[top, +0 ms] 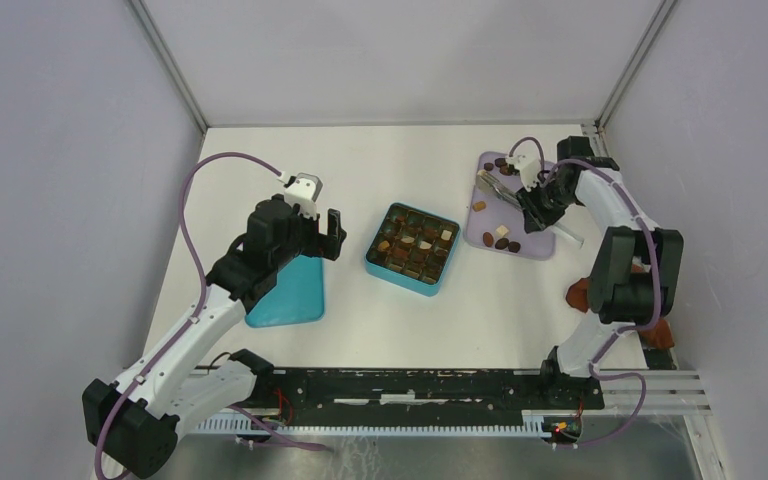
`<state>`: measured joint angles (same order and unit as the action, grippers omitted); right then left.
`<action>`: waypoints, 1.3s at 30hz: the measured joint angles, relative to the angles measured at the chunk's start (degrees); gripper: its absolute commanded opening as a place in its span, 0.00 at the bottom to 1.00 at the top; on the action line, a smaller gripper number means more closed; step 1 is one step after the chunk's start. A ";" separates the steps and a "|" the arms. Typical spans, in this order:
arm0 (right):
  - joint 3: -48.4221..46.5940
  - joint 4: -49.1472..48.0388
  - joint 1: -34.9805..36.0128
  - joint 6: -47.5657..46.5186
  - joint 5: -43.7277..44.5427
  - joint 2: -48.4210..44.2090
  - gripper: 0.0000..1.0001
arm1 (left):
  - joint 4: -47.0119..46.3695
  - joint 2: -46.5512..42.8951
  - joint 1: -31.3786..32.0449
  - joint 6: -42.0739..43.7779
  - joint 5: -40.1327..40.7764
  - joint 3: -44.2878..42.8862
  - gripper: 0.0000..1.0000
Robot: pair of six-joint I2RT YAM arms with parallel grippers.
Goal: Pack the chocolate
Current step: Pick up the fake chocolate from the plate, then place the fake chocolate in the packing box.
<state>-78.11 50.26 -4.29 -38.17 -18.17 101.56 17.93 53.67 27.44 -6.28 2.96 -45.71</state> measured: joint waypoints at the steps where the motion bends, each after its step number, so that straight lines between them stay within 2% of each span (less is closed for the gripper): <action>1: 0.50 0.20 0.04 -0.55 -1.57 -1.18 0.00 | 0.00 0.00 0.00 0.00 0.00 0.02 0.96; 8: 5.29 1.51 2.60 -4.44 -12.20 -10.78 0.00 | 0.00 0.00 0.00 0.00 0.02 0.04 0.96; 16: 12.00 1.99 14.99 -7.34 -17.66 -16.06 0.00 | 0.00 0.00 0.00 0.00 0.24 0.04 0.96; 27: 14.23 0.11 26.88 -5.16 -13.88 -15.61 0.00 | 0.00 0.02 0.00 0.00 1.01 0.04 0.96; 39: 14.73 -0.90 31.21 -1.84 -6.86 -11.72 0.05 | 0.00 0.02 0.00 -0.02 1.01 0.04 0.96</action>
<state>-63.37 49.36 26.92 -40.01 -25.04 89.84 17.93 53.69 27.44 -6.31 3.97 -45.67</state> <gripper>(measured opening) 0.349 0.961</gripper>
